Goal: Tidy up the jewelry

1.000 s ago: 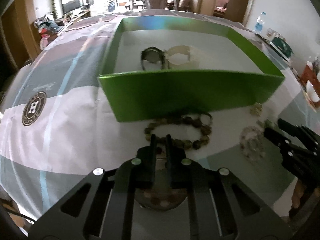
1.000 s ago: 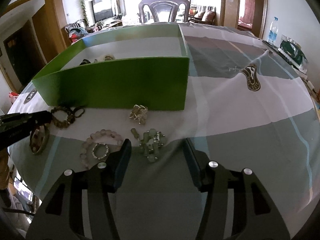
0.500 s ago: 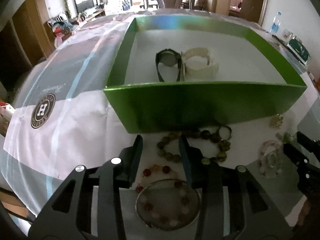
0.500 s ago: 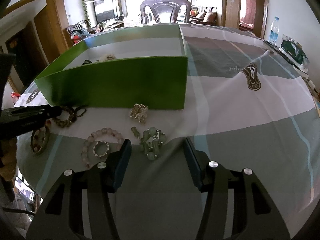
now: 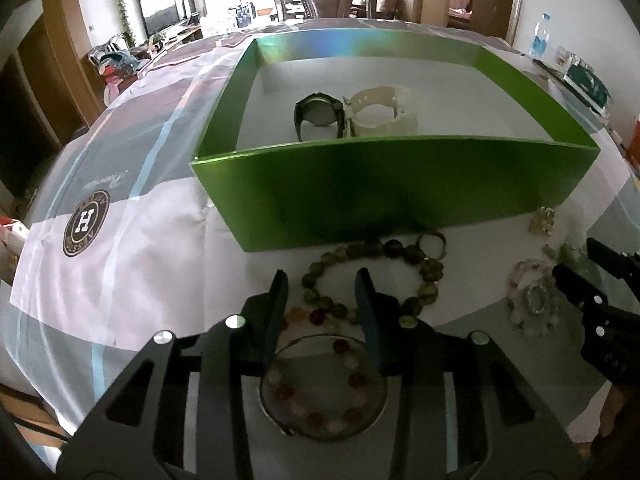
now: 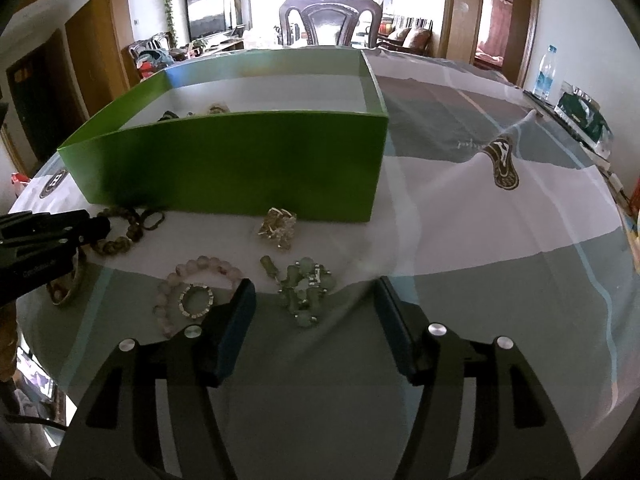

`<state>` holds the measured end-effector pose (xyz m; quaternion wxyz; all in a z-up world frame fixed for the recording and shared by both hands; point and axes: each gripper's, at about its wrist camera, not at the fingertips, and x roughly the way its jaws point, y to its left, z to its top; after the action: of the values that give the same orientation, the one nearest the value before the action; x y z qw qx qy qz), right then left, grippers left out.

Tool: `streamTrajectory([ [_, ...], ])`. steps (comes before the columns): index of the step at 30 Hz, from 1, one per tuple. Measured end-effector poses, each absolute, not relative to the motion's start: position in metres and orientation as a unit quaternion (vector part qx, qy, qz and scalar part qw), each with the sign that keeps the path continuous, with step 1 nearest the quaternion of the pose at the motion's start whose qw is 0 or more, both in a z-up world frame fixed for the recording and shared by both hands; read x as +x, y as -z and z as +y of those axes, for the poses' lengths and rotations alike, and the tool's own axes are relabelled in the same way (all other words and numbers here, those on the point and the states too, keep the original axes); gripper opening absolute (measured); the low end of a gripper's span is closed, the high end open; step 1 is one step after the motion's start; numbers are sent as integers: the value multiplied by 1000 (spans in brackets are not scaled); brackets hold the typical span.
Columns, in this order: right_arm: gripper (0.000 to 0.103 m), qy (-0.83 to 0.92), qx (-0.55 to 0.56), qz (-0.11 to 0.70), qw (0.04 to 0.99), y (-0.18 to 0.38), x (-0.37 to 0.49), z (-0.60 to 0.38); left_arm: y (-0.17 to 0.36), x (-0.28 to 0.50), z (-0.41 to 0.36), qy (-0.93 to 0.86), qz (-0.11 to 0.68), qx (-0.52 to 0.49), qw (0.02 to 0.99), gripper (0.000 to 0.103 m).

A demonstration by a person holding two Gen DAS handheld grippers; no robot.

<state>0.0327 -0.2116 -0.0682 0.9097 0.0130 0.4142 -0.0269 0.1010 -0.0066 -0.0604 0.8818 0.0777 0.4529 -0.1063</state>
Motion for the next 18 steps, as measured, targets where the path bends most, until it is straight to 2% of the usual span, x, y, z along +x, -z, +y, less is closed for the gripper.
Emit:
streamTrajectory([
  [3, 61, 27, 13, 414, 910, 68, 33, -214, 61, 102, -3, 102, 454, 72, 882, 46],
  [12, 61, 24, 12, 410, 911, 69, 31, -213, 62, 105, -6, 106, 455, 71, 881, 45],
  [16, 60, 21, 12, 408, 913, 69, 30, -213, 61, 105, -10, 117, 457, 70, 879, 31],
  [18, 50, 17, 12, 407, 913, 69, 28, -212, 60, 104, -13, 123, 456, 72, 878, 23],
])
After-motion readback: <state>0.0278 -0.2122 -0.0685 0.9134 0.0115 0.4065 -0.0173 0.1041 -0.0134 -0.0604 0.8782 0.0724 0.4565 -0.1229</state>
